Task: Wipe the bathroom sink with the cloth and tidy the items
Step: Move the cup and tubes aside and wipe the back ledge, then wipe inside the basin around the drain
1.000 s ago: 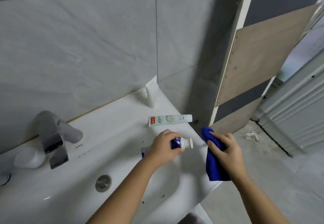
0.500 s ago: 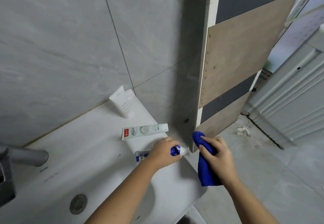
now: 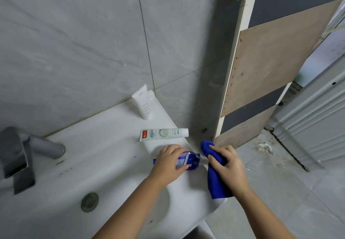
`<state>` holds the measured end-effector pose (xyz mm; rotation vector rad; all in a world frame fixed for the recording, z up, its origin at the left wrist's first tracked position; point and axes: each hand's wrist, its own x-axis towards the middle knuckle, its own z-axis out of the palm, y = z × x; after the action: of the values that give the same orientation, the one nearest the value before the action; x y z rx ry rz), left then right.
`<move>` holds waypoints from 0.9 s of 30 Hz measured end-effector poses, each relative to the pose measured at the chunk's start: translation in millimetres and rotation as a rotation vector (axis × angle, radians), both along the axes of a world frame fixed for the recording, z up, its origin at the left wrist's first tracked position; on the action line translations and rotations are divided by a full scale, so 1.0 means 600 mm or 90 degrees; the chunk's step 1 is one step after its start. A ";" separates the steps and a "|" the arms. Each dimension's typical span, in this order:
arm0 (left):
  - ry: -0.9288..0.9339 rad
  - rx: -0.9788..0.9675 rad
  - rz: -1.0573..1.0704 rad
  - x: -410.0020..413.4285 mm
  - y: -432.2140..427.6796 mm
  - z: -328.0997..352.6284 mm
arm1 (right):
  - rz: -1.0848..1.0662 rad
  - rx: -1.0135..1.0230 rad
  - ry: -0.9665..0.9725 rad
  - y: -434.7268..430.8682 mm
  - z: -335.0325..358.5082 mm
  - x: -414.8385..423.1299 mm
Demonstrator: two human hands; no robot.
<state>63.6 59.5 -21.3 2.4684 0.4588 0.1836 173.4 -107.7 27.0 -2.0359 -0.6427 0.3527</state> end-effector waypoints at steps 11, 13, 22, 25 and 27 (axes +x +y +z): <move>-0.092 0.052 0.229 -0.306 0.011 -0.003 | 0.088 -0.080 -0.065 0.005 -0.002 -0.175; -0.085 0.064 0.268 -0.359 -0.007 -0.011 | 0.130 -0.112 -0.052 0.001 -0.020 -0.210; -0.013 0.140 0.473 -0.513 -0.115 -0.061 | 0.367 -0.240 -0.320 0.001 -0.104 -0.211; -0.007 0.167 0.501 -0.532 -0.130 -0.076 | 0.368 -0.216 -0.325 0.050 -0.116 -0.243; 0.012 0.160 0.496 -0.537 -0.134 -0.084 | 0.473 -0.221 -0.309 0.077 -0.128 -0.296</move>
<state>-258.9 -20.9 -71.6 2.3940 1.4651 0.5579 -4.4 -61.6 -49.6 -2.1545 -1.7531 0.4133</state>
